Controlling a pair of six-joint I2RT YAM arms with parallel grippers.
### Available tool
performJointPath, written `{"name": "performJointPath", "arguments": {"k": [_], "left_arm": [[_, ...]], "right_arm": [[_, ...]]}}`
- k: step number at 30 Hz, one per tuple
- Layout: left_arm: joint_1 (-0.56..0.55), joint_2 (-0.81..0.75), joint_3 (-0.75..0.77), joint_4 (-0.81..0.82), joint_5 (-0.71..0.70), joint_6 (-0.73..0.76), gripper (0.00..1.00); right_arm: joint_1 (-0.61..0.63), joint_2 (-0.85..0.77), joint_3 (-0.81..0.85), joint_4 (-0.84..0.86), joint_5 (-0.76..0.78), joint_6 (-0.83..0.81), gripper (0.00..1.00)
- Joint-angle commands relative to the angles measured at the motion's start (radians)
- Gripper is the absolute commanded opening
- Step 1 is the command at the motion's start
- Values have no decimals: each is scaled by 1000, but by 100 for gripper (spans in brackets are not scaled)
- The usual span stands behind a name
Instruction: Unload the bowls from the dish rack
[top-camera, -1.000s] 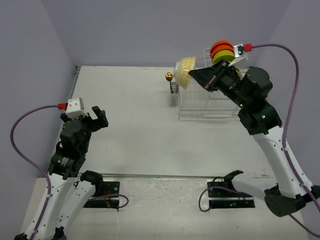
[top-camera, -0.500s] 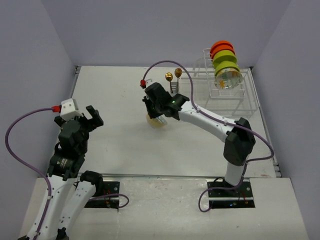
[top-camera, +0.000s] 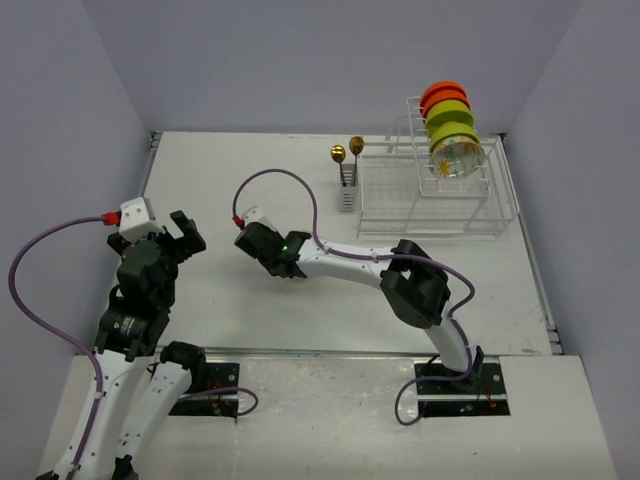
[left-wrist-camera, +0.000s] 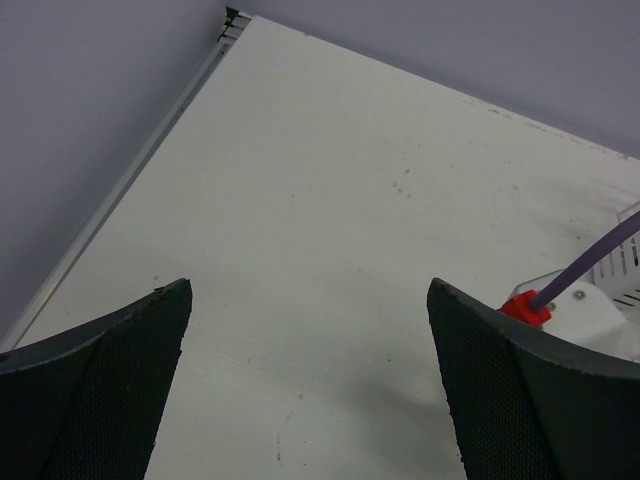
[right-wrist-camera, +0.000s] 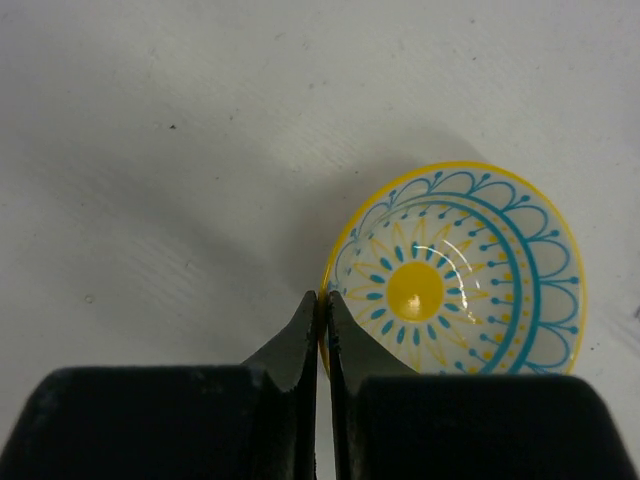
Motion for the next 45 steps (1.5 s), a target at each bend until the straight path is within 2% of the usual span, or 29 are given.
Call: {"name": "performJointPath", "arguments": {"k": [1,2,3,7,9,10,13,16,17,18,20,21,22,23,26,29,31,34,39,45], "left_arm": [[9,-6,15,8,-19,-9,100],[9,-4,15,8,-19,-9,100],[9,-2,13,8,-17,-9,100],[9,-2,15,6,-19,-10,100],[9,-1,15,5,-20,-10,100],[9,1,13,5,-20,-10,100],[9,5,12,4,-17,-12,100],[9,23,7,14,10,-7,100],[9,33,7,15,35,-3,100],[9,40,7,18,45,0,100],[9,60,9,20,68,5,100],[9,66,12,23,75,5,100],[7,68,12,23,79,5,100],[9,70,9,26,88,6,100],[9,74,7,32,107,9,100],[9,77,5,32,118,11,100],[7,76,5,32,121,13,100],[9,71,2,35,125,14,100],[7,73,2,35,142,16,100],[7,71,1,38,150,19,100]], "right_arm": [[12,23,48,-33,52,53,4],[14,15,48,-33,50,60,7],[17,6,48,-31,47,70,22],[16,-75,71,-49,24,80,50],[16,-119,74,-51,15,78,51],[14,-144,74,-57,15,76,58],[-4,-280,58,-66,31,81,66],[-124,-518,-41,-36,-106,171,68],[-174,-672,-94,-2,-164,234,76],[-295,-752,-147,89,-274,272,82],[-432,-954,-319,168,-344,410,99],[-566,-1004,-399,209,-360,455,99],[-625,-1052,-436,227,-348,502,99],[-738,-1127,-476,240,-334,600,99],[-948,-1173,-568,270,-428,775,99],[-1078,-1164,-648,282,-525,969,99],[-1147,-1158,-700,389,-606,1073,97],[-1187,-1112,-760,493,-695,1141,91],[-1198,-1035,-735,527,-697,1090,90],[-1198,-1061,-786,599,-700,1069,88]]}}
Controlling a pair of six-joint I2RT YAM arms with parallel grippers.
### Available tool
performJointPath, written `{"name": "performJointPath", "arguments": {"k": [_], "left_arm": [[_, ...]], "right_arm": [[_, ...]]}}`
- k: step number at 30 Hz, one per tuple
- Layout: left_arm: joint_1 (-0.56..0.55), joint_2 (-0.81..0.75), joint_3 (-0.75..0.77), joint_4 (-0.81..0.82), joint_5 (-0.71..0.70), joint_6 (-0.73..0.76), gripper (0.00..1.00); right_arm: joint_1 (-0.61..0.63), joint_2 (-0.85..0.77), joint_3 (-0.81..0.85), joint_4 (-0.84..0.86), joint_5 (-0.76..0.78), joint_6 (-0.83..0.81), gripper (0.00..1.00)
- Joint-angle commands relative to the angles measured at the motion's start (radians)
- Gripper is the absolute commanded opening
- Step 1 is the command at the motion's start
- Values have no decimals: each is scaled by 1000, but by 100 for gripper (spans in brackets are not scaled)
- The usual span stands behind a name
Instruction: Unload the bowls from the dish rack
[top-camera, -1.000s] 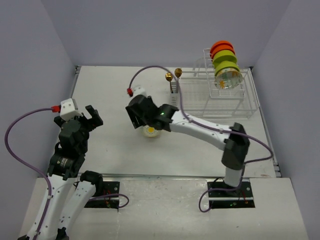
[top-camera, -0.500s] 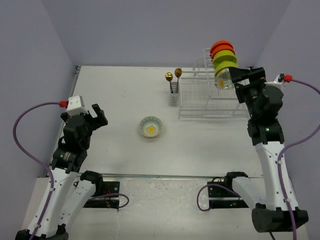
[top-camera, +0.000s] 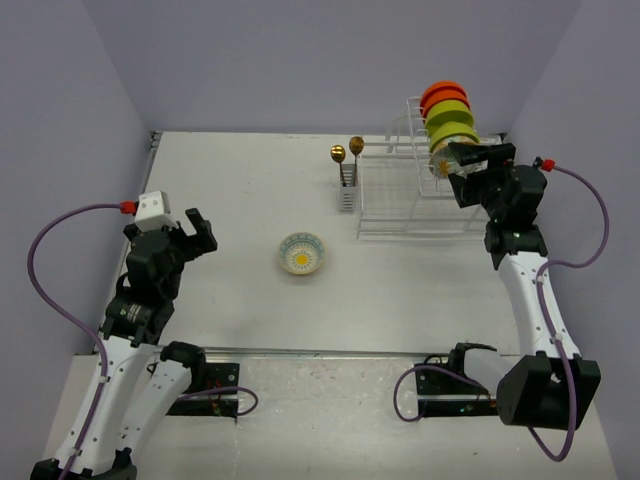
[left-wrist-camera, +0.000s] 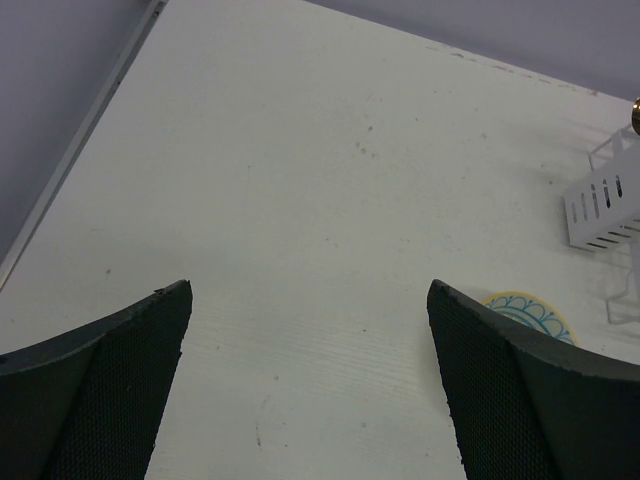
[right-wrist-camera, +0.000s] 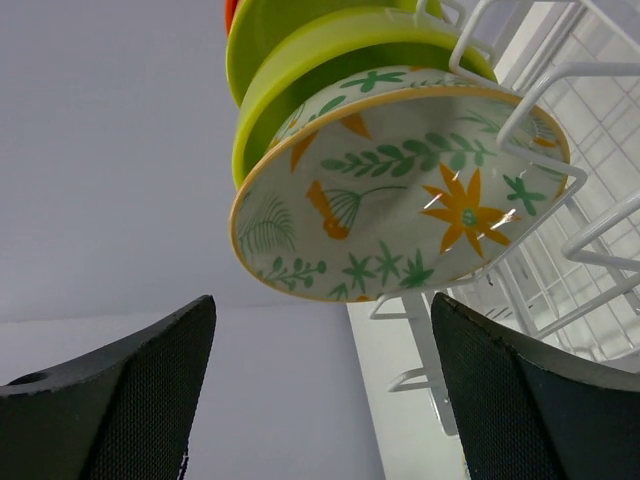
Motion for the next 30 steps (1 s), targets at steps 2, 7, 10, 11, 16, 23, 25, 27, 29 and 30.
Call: {"name": "performJointPath", "arguments": {"k": [2,7,10,11,16,23,25,27,29,30], "left_arm": [[6,-5,1,36,22,18,100],[6,-6,1,36,25,19,100],[6,-8,1,37,25,19,100],[6,-9,1,36,25,19,100],[6,-11,1,34,19,19,100],[6,-14,1,36,24,19,100],[6,-14,1,36,25,19,100],[6,-15,1,36,24,19,100],[6,-15,1,36,25,19,100],[6,-15,-1,37,25,19,100]], "right_arm": [[-4,-51,-17,81,-25,-2,87],[-5,-75,-13,88,6,18,83],[-7,-38,32,63,15,27,80],[-7,-18,35,62,18,34,79],[-8,25,38,72,43,93,69],[-11,45,49,101,74,113,64],[-11,45,39,101,84,117,57],[-13,42,27,104,112,133,55],[-13,38,10,106,145,154,54],[-13,34,-2,114,156,165,54]]}}
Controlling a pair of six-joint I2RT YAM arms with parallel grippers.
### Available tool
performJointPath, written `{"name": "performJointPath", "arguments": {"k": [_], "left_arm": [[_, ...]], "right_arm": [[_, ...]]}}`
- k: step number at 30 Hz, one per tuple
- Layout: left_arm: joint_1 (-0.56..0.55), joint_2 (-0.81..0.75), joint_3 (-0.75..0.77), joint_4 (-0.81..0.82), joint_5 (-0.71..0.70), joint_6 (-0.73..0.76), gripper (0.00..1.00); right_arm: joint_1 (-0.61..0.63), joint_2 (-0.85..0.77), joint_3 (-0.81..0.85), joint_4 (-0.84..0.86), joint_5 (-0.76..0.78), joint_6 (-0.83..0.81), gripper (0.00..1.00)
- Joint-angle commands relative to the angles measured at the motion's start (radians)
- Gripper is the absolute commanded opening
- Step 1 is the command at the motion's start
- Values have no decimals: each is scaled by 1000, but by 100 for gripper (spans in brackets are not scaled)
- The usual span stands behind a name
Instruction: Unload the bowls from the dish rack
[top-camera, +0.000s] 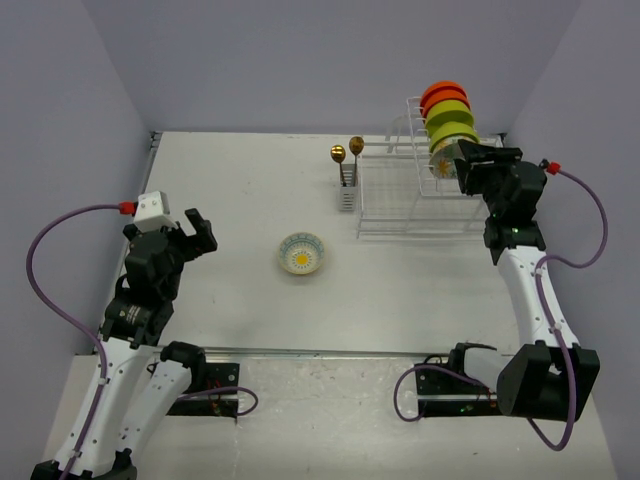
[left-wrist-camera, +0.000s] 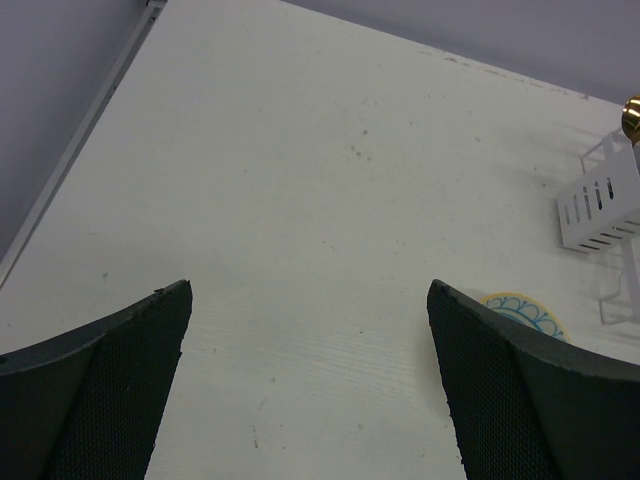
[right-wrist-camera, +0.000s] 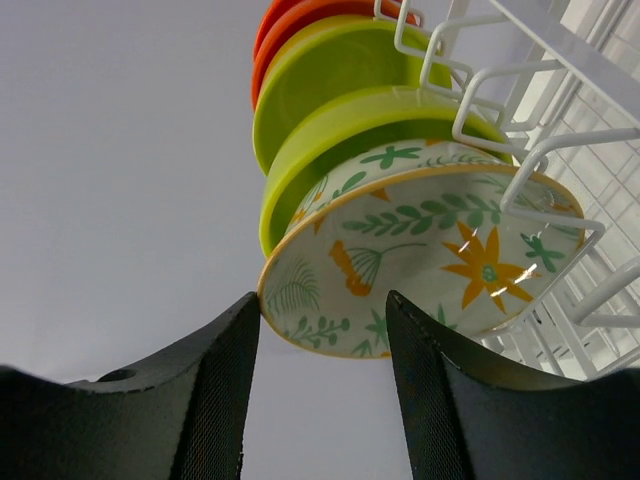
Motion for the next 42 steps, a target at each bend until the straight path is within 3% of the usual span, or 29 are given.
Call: {"name": "performJointPath", "arguments": {"k": [1,22,28,33,42], "left_arm": [[6,-7,-1,31,17,19,100],[6,-11,-1,36,29,21,100],[5,-10,-2,36,34,22,100],[5,-7,-2,38,37,22,100],[5,-2,-2,38,40,24,100]], "right_arm": [[-6,-10,-13,37,94,54,54],[-10,88,71,56,95,99,40],[-10,85,52,80,97,99,26],[-10,72,30,96,92,113,7],[-10,25,-14,134,91,140,0]]}}
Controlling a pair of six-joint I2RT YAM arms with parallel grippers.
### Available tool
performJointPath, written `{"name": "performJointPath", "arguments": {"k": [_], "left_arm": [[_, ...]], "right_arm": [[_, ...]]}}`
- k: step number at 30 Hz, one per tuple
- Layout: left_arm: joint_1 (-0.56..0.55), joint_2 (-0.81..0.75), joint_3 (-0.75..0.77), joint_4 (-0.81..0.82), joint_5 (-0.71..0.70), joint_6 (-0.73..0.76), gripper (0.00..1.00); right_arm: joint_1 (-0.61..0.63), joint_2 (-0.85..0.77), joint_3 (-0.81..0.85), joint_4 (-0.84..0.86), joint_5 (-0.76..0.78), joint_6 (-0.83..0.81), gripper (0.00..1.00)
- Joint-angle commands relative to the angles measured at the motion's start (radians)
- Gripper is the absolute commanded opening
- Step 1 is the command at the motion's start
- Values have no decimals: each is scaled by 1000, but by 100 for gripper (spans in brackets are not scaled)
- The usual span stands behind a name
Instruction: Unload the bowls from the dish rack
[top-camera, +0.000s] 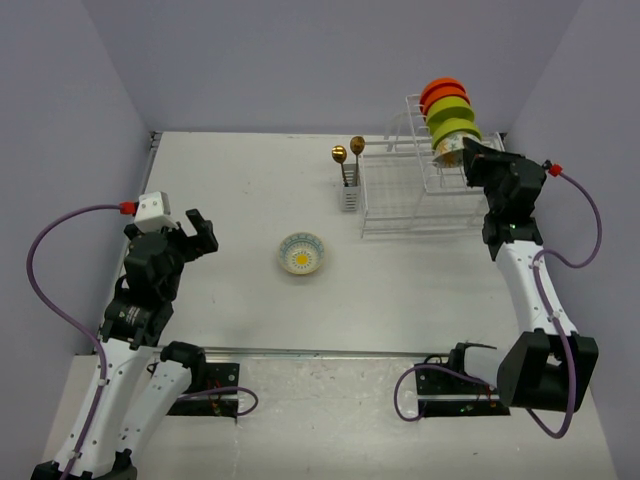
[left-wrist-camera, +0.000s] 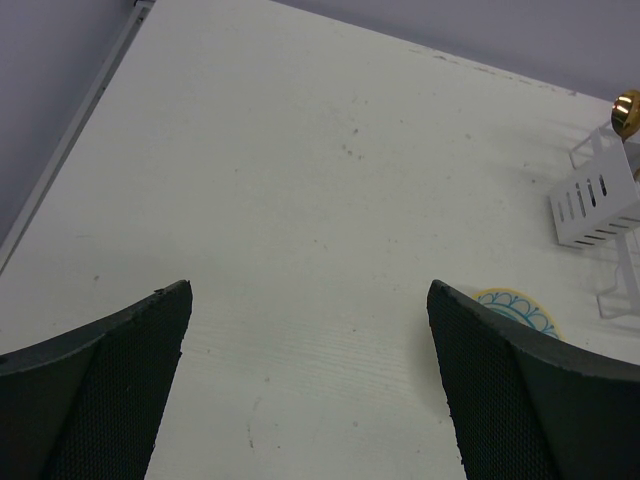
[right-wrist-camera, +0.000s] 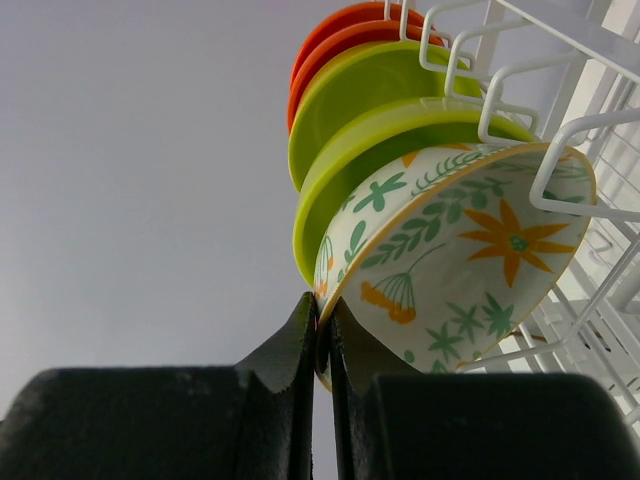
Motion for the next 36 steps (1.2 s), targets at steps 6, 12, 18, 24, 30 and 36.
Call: {"name": "performJointPath", "arguments": {"k": [6,12,18,24,30,36], "left_arm": [[5,7,-2,37,17,23,100],[5,11,-2,38,20,23,100],[5,10,-2,38,17,23,100],[5,10,-2,38,14,23,100],[5,11,-2,38,13,23,100],[6,8,-1,38,14,23,100]], "right_arm": [[-5,-47,-63,97,1,82,0],[-5,-95,-108,178,-4,148,0],[-5,-167,-137,221,34,170,0],[-5,-232,-145,213,39,177,0],[-5,-285,-117,170,18,136,0],[24,-249,67,86,-212,-176,0]]}}
